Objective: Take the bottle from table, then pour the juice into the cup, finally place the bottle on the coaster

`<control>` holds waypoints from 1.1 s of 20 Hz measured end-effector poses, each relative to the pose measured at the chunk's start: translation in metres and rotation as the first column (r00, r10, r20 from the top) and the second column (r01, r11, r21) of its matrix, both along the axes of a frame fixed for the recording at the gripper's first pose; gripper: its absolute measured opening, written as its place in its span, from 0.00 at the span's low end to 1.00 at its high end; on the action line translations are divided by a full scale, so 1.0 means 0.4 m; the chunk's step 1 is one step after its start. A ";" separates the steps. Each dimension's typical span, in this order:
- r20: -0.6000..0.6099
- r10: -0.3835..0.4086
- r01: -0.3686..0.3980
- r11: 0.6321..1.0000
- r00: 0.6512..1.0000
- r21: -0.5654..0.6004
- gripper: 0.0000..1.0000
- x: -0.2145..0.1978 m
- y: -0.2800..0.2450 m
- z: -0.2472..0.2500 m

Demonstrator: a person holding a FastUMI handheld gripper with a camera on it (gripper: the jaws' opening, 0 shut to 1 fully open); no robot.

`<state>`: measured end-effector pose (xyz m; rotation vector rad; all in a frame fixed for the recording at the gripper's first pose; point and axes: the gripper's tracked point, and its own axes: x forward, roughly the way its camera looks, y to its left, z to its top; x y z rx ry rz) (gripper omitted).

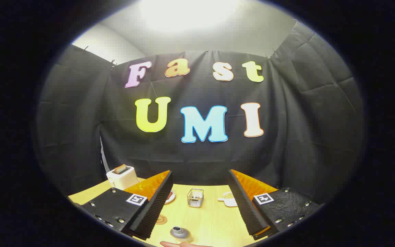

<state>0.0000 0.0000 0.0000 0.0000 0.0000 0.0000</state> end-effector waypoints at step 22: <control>-0.016 -0.007 0.006 0.999 1.000 -0.038 0.98 0.017 0.021 -0.065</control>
